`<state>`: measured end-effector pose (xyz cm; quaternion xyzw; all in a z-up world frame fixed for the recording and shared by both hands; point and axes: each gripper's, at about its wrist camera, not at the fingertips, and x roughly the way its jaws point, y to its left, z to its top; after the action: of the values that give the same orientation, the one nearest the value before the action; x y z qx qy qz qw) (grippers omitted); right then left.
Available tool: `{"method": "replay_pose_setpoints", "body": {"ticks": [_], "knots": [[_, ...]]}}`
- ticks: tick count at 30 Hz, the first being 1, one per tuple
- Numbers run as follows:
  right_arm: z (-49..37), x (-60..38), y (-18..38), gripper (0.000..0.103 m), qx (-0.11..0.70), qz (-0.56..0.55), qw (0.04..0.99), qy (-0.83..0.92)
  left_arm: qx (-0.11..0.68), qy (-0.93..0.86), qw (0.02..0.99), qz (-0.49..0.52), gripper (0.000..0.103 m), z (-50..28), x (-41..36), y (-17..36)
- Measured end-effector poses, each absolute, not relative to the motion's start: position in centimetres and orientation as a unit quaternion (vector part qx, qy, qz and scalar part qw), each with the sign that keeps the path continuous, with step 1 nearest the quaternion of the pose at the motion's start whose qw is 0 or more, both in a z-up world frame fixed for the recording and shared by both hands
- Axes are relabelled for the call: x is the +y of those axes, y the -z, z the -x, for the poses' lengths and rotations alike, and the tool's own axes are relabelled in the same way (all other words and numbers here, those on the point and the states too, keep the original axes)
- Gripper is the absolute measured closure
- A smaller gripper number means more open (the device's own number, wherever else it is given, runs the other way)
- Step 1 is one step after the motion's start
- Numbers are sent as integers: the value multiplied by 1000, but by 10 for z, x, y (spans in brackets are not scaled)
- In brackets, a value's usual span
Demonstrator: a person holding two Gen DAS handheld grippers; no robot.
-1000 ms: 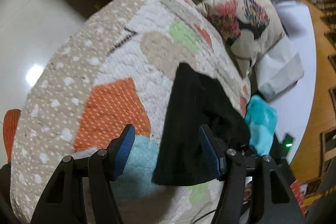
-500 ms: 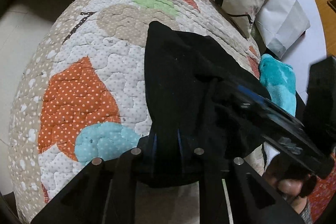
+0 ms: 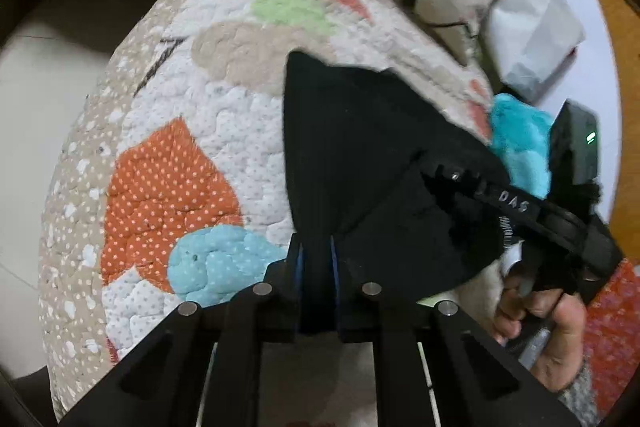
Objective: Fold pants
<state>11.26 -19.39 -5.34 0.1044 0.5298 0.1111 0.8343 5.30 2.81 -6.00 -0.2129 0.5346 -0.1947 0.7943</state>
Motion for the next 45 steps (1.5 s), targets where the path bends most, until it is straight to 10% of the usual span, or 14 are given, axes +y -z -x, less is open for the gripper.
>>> {"method": "replay_pose_setpoints", "body": {"ticks": [4, 22, 26, 29, 35, 38, 45], "knots": [[-91, -201, 22, 76, 494, -93, 861, -79, 493, 190, 816, 237, 66, -62, 40, 31], [-21, -166, 43, 90, 563, -44, 815, -131, 534, 148, 815, 167, 57, -150, -5, 67], [-24, -148, 24, 81, 517, 13, 846, -131, 526, 150, 828, 124, 56, -145, -14, 67], [-43, -140, 39, 41, 517, 42, 848, -110, 520, 147, 835, 99, 55, -143, -20, 66], [-44, -168, 49, 60, 545, -1, 834, -83, 515, 153, 840, 79, 48, -140, -27, 66], [-37, -185, 45, 39, 543, -25, 837, -67, 521, 153, 833, 102, 48, -141, -20, 58], [-48, -171, 1, 36, 480, 3, 871, -103, 551, 83, 776, 294, 46, -106, 69, 71]]}}
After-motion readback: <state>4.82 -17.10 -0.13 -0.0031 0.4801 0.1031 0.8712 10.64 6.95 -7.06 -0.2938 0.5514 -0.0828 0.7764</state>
